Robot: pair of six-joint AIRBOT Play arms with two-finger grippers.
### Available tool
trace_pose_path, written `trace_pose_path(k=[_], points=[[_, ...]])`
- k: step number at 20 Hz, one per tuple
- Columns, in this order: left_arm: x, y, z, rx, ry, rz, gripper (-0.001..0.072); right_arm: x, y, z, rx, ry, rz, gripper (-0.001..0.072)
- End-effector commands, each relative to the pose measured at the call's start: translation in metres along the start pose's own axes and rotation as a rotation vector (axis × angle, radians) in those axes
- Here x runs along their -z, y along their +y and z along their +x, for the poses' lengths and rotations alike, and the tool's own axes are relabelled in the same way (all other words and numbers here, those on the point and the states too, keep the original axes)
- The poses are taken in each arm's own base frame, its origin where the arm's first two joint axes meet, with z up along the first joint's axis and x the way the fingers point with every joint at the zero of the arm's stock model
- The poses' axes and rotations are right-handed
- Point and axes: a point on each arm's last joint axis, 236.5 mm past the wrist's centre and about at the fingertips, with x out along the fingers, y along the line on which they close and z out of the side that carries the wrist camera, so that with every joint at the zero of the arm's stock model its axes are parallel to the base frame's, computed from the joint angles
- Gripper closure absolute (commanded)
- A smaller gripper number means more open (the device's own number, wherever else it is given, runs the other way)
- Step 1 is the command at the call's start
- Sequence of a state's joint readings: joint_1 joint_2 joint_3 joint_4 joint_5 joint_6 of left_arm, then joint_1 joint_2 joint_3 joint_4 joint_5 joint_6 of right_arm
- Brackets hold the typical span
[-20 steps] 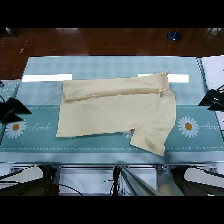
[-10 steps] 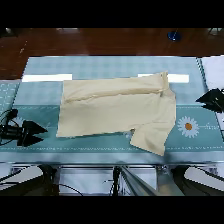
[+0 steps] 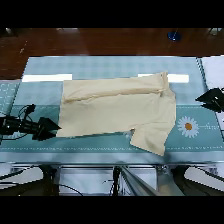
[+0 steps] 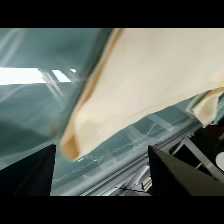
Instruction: Fold the shirts.
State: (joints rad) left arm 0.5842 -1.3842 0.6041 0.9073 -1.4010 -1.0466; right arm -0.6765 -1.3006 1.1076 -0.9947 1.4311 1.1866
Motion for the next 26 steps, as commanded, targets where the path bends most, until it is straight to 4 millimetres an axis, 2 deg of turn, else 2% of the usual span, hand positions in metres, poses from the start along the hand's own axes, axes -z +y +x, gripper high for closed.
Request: trace_pose_path(k=[1,3,4,5,6,7,10,14,15,19,22,26], points=[[-0.01,-0.006,0.025,-0.002,0.016,0.013,0.0018,0.0,0.0,0.0,-0.002,0.001,0.001,0.0177],[-0.003,-0.007,0.039,-0.009,0.076,0.014,0.0046,0.001,0.0,0.0,-0.003,0.003,0.001,0.0177],[0.001,-0.008,0.043,-0.01,0.099,0.017,0.0134,0.001,0.001,0.0,-0.003,0.005,0.001,0.0177],[0.004,-0.009,0.046,-0.009,0.119,0.022,0.0411,0.002,0.001,0.0,-0.004,0.008,0.001,0.0177],[0.005,-0.009,0.047,-0.009,0.126,0.033,0.0572,0.003,0.0,0.0,-0.003,0.012,0.001,0.0177],[0.005,-0.009,0.047,-0.009,0.125,0.033,0.0634,0.004,0.001,0.0,-0.003,0.015,0.001,0.0177],[0.003,-0.009,0.045,-0.007,0.116,0.04,0.0654,0.008,-0.002,0.0,0.006,0.032,0.0,0.0178],[0.003,-0.01,0.044,-0.005,0.116,0.049,0.0654,0.032,-0.025,0.0,0.098,0.129,0.015,0.0158],[0.003,-0.01,0.044,-0.004,0.117,0.053,0.0655,0.041,-0.025,0.006,0.084,0.156,0.018,0.0109],[0.003,-0.01,0.044,-0.002,0.119,0.068,0.0654,0.083,-0.01,0.046,-0.066,0.24,0.072,0.0109],[0.003,-0.01,0.044,-0.003,0.119,0.069,0.0654,0.099,-0.022,0.07,-0.053,0.236,0.128,0.0119],[0.003,-0.01,0.044,-0.002,0.118,0.069,0.0654,0.116,-0.028,0.087,-0.053,0.247,0.173,0.0119]])
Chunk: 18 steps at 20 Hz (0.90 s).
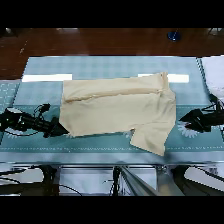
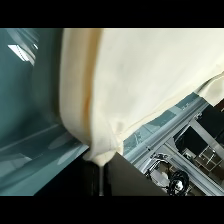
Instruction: Fold the shirts.
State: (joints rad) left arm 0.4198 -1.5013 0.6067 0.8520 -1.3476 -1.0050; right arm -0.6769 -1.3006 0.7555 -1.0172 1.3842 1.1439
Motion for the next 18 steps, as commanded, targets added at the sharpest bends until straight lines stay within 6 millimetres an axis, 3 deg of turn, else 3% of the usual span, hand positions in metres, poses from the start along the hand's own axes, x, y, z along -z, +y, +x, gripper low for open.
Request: trace_pose_path(k=[1,5,9,11,13,14,16,18], points=[[-0.001,0.001,0.0,-0.003,-0.004,0.003,0.0654,0.007,-0.008,0.019,-0.007,-0.007,0.036,0.012],[-0.001,0.001,0.0,-0.003,-0.004,0.003,0.0654,0.008,0.0,0.032,-0.006,-0.007,0.015,0.012],[-0.001,0.001,0.0,-0.002,-0.003,0.002,0.0654,0.01,0.023,0.056,0.046,0.031,-0.091,0.0148],[-0.001,0.001,0.0,-0.002,-0.003,0.002,0.0654,0.013,0.028,0.068,0.091,0.052,-0.11,0.0278],[-0.001,0.001,0.0,-0.003,-0.004,0.004,0.0654,0.008,0.025,0.073,0.15,0.031,-0.107,0.0597],[-0.001,0.001,0.0,-0.003,-0.004,0.012,0.0654,0.005,0.024,0.073,0.155,0.016,-0.092,0.0679],[-0.001,-0.001,-0.001,-0.001,-0.006,0.027,0.0655,-0.003,0.031,0.066,0.149,-0.023,-0.11,0.0679],[-0.008,-0.015,-0.011,0.026,-0.022,0.076,0.0656,-0.019,0.051,0.046,0.132,-0.114,-0.17,0.068]])
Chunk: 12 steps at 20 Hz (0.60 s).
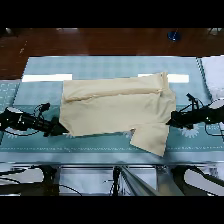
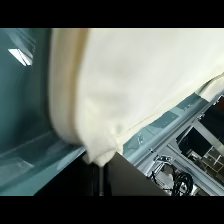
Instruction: Fold the shirts.
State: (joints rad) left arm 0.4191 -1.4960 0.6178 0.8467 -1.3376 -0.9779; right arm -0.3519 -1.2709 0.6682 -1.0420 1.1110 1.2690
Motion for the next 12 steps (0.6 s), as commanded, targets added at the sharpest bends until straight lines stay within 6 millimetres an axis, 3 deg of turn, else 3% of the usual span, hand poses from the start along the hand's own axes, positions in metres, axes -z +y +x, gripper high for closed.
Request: trace_pose_path(k=[1,4,6,9,12], points=[[-0.01,-0.025,-0.016,0.05,-0.028,0.069,0.0656,-0.031,0.025,-0.032,-0.018,-0.152,-0.054,0.068],[-0.051,-0.083,-0.054,0.142,-0.213,0.175,0.0657,-0.074,0.07,-0.084,-0.122,-0.377,-0.077,0.068],[-0.07,-0.123,-0.078,0.176,-0.326,0.263,0.0656,-0.097,0.09,-0.105,-0.192,-0.474,-0.057,0.068],[-0.093,-0.146,-0.104,0.133,-0.422,0.352,0.0656,-0.125,0.101,-0.13,-0.238,-0.605,-0.02,0.068],[-0.114,-0.148,-0.12,0.101,-0.511,0.347,0.0656,-0.141,0.11,-0.137,-0.263,-0.68,-0.013,0.068]])
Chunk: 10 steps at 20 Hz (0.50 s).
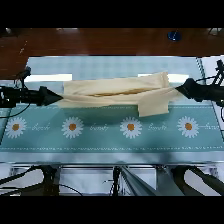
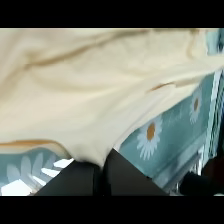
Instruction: Fold the shirts.
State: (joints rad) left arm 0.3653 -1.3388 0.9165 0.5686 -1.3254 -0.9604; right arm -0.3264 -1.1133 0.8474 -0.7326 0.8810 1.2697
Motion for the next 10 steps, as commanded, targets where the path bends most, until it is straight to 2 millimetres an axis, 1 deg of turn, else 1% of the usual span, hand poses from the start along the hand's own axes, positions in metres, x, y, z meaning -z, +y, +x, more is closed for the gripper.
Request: trace_pose_path(k=[1,3,5,8,10], points=[[-0.034,-0.005,-0.008,-0.028,-0.109,0.028,0.0656,-0.033,0.019,0.005,-0.041,-0.143,0.01,0.068],[-0.04,0.002,-0.007,-0.046,-0.13,0.017,0.0656,-0.043,0.024,0.021,-0.036,-0.198,0.01,0.068],[-0.046,0.012,-0.005,-0.066,-0.153,0.002,0.0656,-0.052,0.022,0.04,-0.02,-0.245,0.038,0.068],[-0.055,0.031,0.0,-0.097,-0.18,-0.027,0.0656,-0.062,0.026,0.072,-0.02,-0.223,0.041,0.068],[-0.061,0.044,0.005,-0.116,-0.195,-0.051,0.0656,-0.079,0.032,0.089,-0.028,-0.22,0.021,0.068]])
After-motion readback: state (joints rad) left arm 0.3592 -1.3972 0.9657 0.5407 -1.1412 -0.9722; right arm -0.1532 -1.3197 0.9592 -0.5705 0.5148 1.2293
